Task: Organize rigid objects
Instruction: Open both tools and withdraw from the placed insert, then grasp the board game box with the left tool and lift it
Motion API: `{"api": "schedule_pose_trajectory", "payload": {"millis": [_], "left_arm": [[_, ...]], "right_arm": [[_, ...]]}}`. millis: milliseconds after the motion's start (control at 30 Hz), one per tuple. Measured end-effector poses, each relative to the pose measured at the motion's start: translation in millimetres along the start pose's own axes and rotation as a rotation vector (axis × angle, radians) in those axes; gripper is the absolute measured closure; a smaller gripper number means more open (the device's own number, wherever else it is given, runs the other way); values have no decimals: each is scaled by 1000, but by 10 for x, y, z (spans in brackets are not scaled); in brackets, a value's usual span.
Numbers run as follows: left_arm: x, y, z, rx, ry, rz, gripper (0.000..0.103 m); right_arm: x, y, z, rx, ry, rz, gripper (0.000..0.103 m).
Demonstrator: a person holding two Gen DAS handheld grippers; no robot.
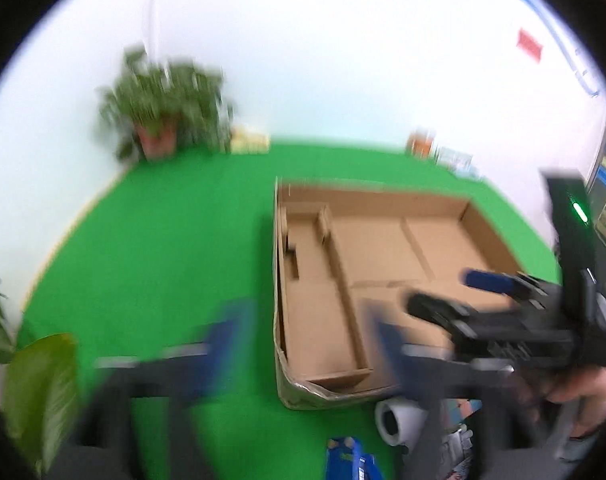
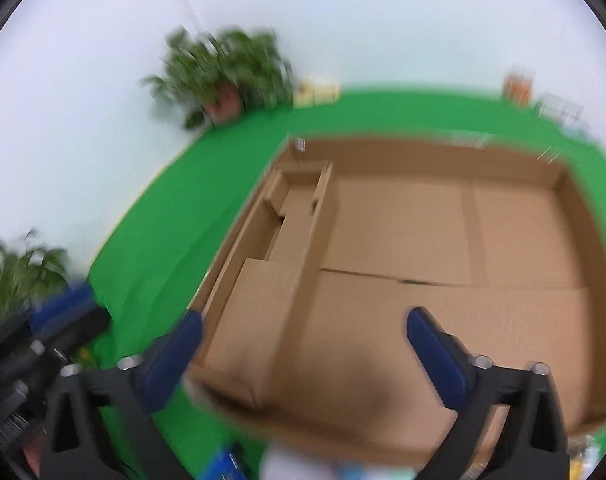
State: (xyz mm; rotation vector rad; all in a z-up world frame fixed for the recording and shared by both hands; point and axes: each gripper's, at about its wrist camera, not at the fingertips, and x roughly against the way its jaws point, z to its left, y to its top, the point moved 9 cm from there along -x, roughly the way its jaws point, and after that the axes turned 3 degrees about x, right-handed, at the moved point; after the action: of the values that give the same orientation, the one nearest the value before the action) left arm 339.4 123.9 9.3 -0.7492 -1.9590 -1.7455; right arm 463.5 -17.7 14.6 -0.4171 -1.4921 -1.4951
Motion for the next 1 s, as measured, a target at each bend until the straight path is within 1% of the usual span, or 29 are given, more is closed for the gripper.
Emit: {"api": "schedule_pose_trajectory", "payload": {"millis": [67,100,133,200,267,300,333,367,433,500,567,667,700,733,767,833,867,933,1000], "left_arm": [[354,-50,-79,-7,17,-120,0],[456,-110,-135,-14,25,-139,0],[529,-188,-205,-20,30,-140,0],[614,-367,-349,-14,42,-131,0],[724,-523,-501,-22,54,-156,0],[789,-614,-590,-34,58,-172,0],[820,-671,-650,-44,62,-180,0],[872,-751,-741,-56,65,-183,0],[925,-886,-832,-58,46,-169,0],[957,-1001,-886,-31,5,-137,0],[935,-1117,-966,-12,-57,-78,0],[855,-1326,-989,10,-116,26,0],[811,-1415,-991,26,-146,69,1],[801,-1522,-1023,43,-170,106,1],[762,-1659,-1043,61,-200,163,1],[656,-1948,-1096,67,-266,278,1],[622,-2054,-1114,79,-273,309,1],[476,-2285,-1113,124,-282,392,1],[407,-2404,-1161,150,-313,430,1]], "right_arm": [[517,-226,-89,77,-125,-81,0],[710,-341,-138,84,-165,-112,0],[893,-491,-174,73,-187,-133,0],[1136,-747,-214,54,-189,-141,0],[1384,-1045,-243,57,-217,-154,0],[1621,-1306,-367,57,-241,-165,0],[1695,-1421,-395,46,-265,-170,0],[1753,-1516,-421,32,-269,-165,0],[1909,-1751,-444,17,-277,-155,0],[2087,-1984,-509,17,-289,-150,0],[2184,-2118,-472,17,-266,-154,0],[2323,-2325,-431,32,-196,-166,0],[2310,-2364,-416,38,-159,-159,0],[2295,-2436,-399,37,-100,-148,0],[2310,-2527,-397,29,-52,-138,0],[2248,-2762,-353,12,72,-82,0],[2198,-2892,-337,5,113,-52,0],[2096,-3087,-297,-10,159,-13,1],[1992,-3203,-256,-48,204,18,1]]}}
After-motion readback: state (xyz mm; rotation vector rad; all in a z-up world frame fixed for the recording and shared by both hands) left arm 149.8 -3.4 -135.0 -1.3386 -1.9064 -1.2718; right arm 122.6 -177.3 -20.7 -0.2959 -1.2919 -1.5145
